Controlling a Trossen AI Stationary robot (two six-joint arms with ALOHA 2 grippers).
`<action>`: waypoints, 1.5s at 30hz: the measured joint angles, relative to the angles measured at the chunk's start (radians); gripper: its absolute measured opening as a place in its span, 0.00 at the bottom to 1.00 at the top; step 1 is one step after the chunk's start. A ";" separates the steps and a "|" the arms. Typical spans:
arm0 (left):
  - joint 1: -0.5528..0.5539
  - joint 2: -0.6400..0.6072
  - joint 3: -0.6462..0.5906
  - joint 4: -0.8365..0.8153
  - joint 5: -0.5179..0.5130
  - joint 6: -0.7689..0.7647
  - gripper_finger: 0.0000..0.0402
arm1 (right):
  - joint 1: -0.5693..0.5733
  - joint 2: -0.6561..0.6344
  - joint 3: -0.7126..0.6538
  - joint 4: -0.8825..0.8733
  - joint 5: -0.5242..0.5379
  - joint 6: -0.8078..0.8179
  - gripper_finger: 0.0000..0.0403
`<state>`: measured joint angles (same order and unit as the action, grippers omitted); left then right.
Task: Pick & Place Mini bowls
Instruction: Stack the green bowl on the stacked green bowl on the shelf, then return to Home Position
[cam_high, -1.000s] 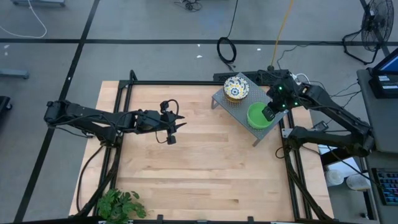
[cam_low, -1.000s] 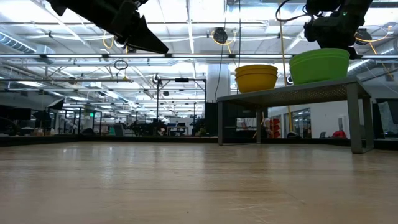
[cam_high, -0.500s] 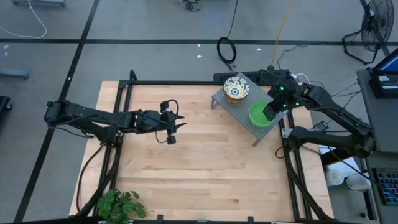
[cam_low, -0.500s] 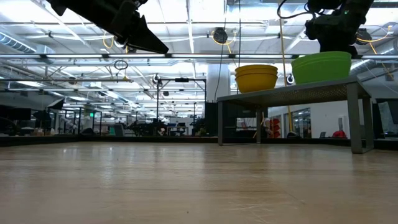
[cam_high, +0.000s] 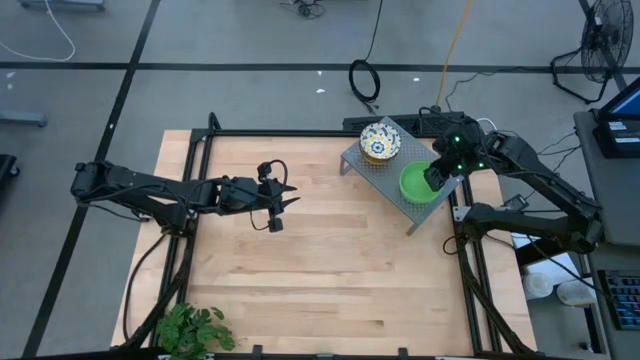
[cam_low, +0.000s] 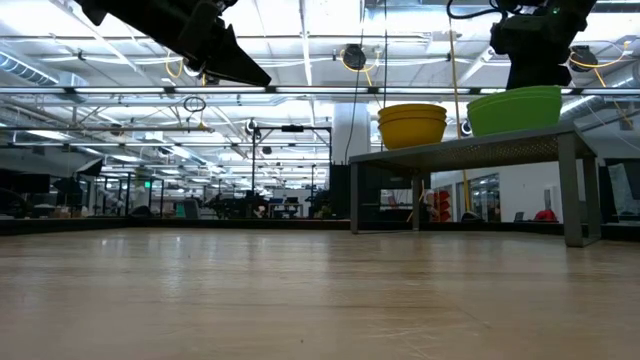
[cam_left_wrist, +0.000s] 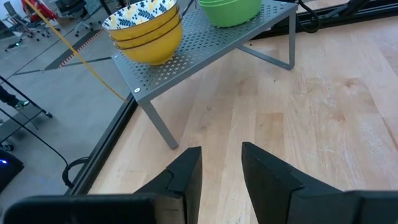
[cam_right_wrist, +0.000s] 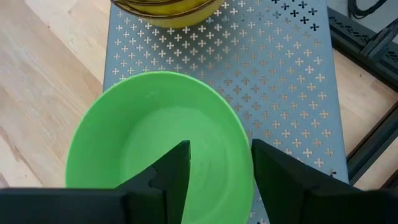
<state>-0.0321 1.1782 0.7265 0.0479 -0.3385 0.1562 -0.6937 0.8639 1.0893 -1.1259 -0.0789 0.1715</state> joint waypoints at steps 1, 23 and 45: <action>0.000 0.000 0.000 0.000 0.000 0.000 0.29 | 0.000 0.000 0.000 0.000 0.000 0.000 0.40; 0.000 0.000 0.000 -0.001 0.000 0.005 0.29 | 0.001 -0.176 0.001 0.167 -0.053 0.069 0.40; 0.000 0.000 0.000 0.010 -0.003 -0.016 0.29 | 0.411 -0.315 -0.632 1.587 -0.514 0.402 0.35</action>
<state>-0.0322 1.1782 0.7265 0.0582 -0.3416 0.1404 -0.2830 0.5487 0.4573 0.4607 -0.5932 0.5733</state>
